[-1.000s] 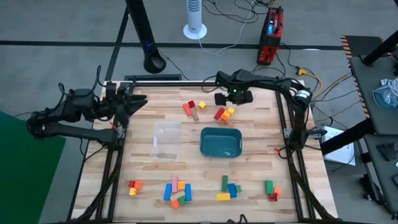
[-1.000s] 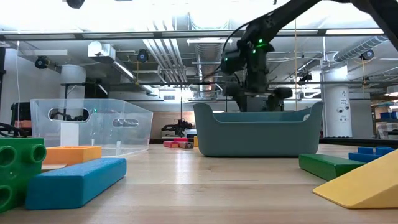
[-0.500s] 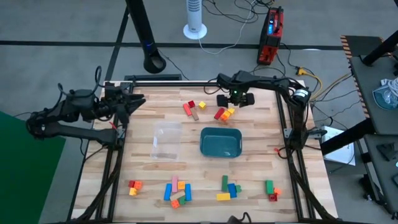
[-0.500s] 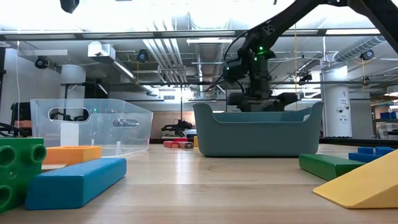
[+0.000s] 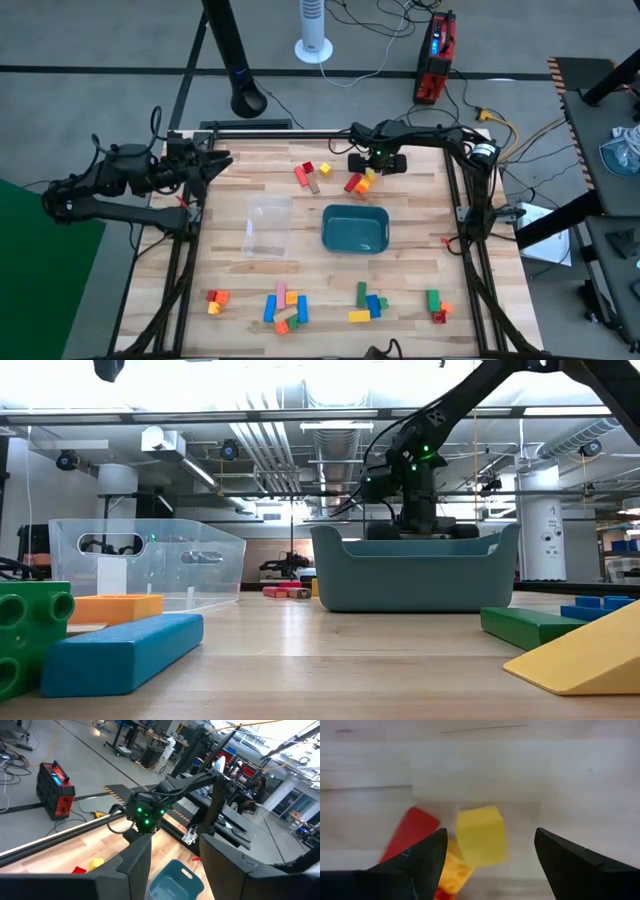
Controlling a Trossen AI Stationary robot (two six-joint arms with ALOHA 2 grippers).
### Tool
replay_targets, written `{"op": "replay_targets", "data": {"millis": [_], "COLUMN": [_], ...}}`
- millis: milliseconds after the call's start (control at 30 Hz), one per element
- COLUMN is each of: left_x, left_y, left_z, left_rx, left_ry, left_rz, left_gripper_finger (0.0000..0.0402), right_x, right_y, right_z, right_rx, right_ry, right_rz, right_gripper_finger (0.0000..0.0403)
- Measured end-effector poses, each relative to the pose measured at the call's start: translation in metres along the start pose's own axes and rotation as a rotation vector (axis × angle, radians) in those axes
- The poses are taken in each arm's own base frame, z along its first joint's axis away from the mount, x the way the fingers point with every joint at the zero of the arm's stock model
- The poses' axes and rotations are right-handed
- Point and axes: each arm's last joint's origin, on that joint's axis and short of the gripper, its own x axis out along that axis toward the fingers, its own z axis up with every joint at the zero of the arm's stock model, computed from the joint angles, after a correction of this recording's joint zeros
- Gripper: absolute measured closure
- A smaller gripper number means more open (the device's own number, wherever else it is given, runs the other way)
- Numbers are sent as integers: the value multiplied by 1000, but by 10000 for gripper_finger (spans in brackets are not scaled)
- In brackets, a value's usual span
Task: Sort blocks by size
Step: Put the right yellow square block into the blue bin
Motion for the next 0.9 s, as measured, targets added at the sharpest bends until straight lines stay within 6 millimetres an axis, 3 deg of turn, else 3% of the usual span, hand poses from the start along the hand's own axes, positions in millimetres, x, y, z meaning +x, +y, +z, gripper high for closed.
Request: {"op": "replay_targets", "data": {"millis": [500, 733, 900], "left_x": [0, 0, 0], "left_y": [0, 0, 1], "left_z": [0, 0, 0], "left_rx": [0, 0, 0], "left_ry": [-3, -3, -14], "left_rz": [5, 5, 23], "left_gripper_finger": [247, 247, 247], "right_x": [-2, -2, 9], "right_y": [-5, -8, -8], "right_z": [2, 5, 7], "right_rx": [-149, -295, -437], "right_ry": [1, 9, 29], "right_rz": [-40, -49, -62], "right_gripper_finger": [131, 120, 126]}}
